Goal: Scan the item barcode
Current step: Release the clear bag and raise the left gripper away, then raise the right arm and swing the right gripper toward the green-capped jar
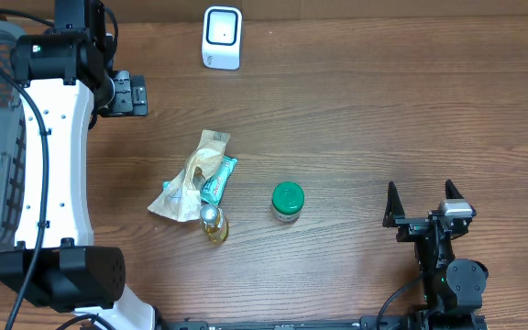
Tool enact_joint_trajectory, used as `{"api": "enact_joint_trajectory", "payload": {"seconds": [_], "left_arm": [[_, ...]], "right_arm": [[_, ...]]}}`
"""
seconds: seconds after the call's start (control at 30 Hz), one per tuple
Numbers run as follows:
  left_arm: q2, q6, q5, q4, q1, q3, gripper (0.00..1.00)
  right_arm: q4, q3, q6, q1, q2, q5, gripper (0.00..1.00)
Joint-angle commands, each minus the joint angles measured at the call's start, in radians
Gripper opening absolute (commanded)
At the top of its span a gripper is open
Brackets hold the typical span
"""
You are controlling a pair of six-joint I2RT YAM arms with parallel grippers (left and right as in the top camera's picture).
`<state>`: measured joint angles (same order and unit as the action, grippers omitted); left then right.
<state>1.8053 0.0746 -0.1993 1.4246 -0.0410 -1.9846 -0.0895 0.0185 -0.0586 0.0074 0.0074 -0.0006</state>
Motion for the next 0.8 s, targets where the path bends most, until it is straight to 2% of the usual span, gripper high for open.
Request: {"api": "enact_joint_trajectory", "payload": {"seconds": [0.0,0.17,0.33,0.4,0.53,0.67,0.77], "left_arm": [[0.000,-0.007,-0.010,0.000,0.002,-0.012,1.00],[0.000,-0.007,-0.010,0.000,0.002,-0.012,1.00],[0.000,-0.007,-0.010,0.000,0.002,-0.012,1.00],[0.000,-0.007,-0.011,0.000,0.002,-0.012,1.00],[0.000,-0.007,-0.010,0.000,0.002,-0.012,1.00],[0.000,-0.007,-0.010,0.000,0.002,-0.012,0.99],[0.000,-0.007,-0.010,0.000,0.002,-0.012,0.99]], "right_arm": [[0.008,-0.011,0.009,0.005,-0.005,-0.034,1.00],[0.022,-0.011,0.009,0.005,-0.005,-0.084,1.00],[0.034,-0.010,0.009,0.005,-0.005,-0.293,1.00],[0.034,-0.010,0.010,0.005,-0.005,-0.319,1.00],[0.016,0.011,0.103,0.005,-0.005,-0.315,1.00],[-0.075,0.104,0.141,0.005,-0.005,-0.315,1.00],[-0.236,0.233,0.140,0.005,-0.005,-0.315,1.00]]}}
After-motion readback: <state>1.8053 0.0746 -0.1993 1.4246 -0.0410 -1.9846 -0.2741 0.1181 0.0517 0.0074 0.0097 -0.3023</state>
